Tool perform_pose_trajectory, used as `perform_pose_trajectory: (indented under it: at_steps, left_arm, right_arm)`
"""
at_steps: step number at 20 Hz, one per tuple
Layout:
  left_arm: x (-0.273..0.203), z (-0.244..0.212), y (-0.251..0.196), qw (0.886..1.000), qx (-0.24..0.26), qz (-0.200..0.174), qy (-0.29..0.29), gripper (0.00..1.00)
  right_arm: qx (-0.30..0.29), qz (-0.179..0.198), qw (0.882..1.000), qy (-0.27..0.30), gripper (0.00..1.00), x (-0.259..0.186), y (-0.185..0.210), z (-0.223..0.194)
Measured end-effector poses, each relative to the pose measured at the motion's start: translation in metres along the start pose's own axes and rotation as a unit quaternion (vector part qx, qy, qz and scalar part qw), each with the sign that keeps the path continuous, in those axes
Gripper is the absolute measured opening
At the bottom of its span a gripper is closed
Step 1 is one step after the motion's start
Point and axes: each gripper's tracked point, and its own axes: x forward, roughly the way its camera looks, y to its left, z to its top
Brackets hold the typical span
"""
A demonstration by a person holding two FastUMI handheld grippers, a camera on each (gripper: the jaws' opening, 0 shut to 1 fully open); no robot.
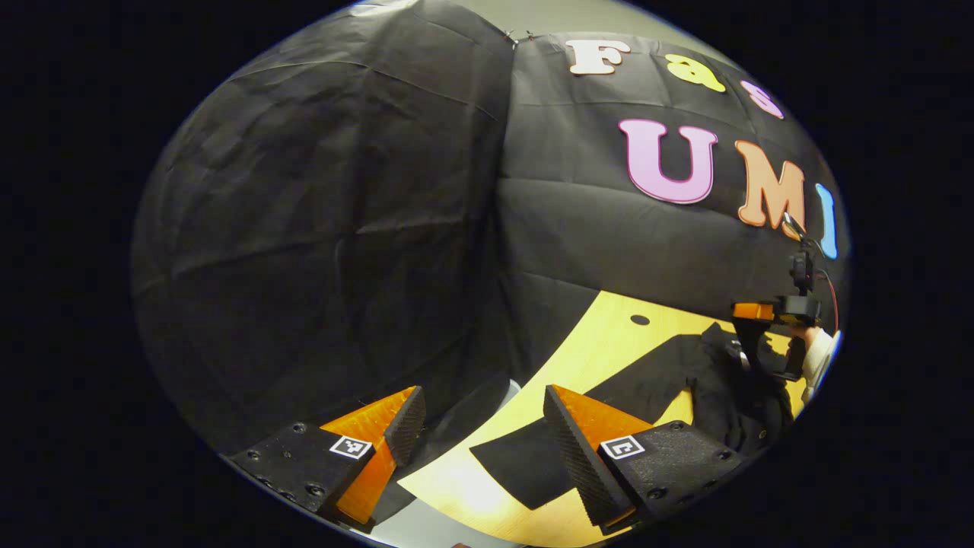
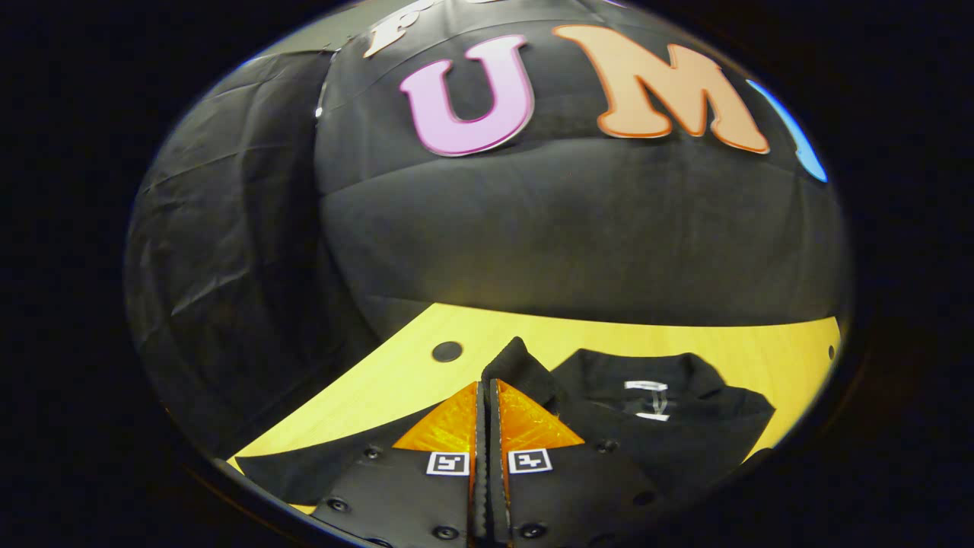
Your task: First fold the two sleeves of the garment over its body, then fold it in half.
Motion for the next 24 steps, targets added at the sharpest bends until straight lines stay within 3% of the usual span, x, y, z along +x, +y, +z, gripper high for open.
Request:
perform_pose_trajectory:
  at_steps: [3,5,6,10,16,20,24]
  left_arm:
    - [0.0,-0.013,-0.007,1.0,-0.015,-0.007,0.013,0.93]
    - [0.0,-0.026,-0.018,0.999,-0.025,-0.012,0.022,0.93]
    - [0.0,-0.032,-0.021,0.999,-0.025,-0.013,0.027,0.93]
    - [0.007,-0.06,-0.027,0.998,-0.02,-0.015,0.057,0.92]
    - [0.019,-0.114,-0.047,0.992,-0.011,-0.025,0.126,0.94]
    - [0.027,-0.142,-0.056,0.985,-0.027,-0.018,0.17,0.95]
    - [0.027,-0.166,-0.05,0.979,-0.003,0.01,0.202,0.95]
  right_arm:
    - [-0.017,0.031,0.999,0.007,0.05,0.032,0.007,-0.002]
    - [-0.033,0.032,0.999,0.015,0.68,0.051,0.007,-0.01]
    - [-0.047,0.028,0.998,0.015,1.0,0.034,0.008,-0.013]
    - [-0.088,0.013,0.996,0.017,0.99,0.008,0.0,-0.014]
    - [-0.059,0.013,0.998,-0.024,0.99,-0.06,-0.009,0.004]
    - [-0.038,0.019,0.996,-0.08,0.99,-0.123,-0.012,0.035]
    - [-0.043,-0.001,0.99,-0.133,0.97,-0.177,-0.033,0.063]
